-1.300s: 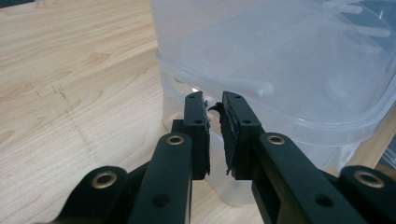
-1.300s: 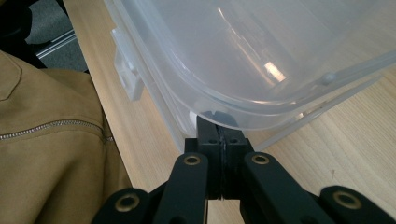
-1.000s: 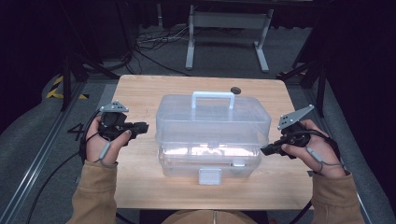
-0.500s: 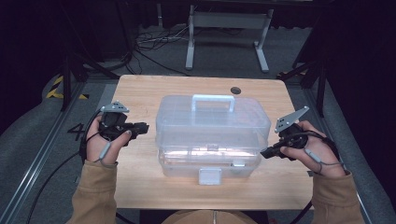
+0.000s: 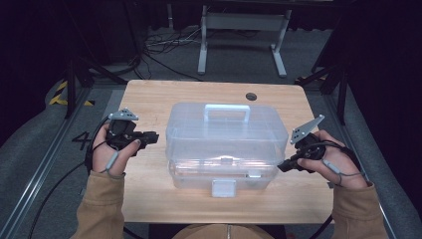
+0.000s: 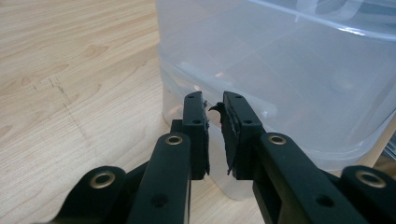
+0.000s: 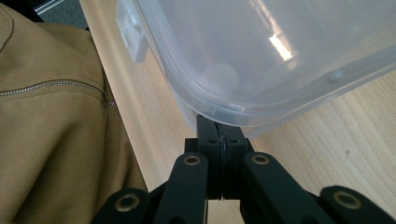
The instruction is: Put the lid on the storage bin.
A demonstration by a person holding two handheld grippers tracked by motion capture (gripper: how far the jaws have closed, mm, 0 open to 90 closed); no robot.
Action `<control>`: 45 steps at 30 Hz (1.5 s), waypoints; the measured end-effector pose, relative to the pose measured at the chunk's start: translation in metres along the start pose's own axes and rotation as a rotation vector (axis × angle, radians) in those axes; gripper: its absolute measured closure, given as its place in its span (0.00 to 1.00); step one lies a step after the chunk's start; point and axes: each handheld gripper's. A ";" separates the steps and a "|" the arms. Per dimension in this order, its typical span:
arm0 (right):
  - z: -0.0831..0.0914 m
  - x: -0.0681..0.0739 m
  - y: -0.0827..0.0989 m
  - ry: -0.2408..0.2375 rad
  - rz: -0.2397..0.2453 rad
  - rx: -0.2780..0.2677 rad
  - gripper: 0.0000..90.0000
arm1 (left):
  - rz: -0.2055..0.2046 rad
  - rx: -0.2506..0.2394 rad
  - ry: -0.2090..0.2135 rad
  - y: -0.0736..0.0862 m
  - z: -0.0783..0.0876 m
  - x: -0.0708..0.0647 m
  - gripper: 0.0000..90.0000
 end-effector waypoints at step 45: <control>-0.017 -0.004 -0.001 -0.025 0.002 0.159 1.00 | 0.002 0.023 0.007 0.000 -0.004 0.002 0.88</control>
Point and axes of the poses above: each handheld gripper's, and its own axes: z roughly backward along the jaws, y roughly out of its underside, x roughly to its left, and after that the axes turned 13 degrees about x, right-handed
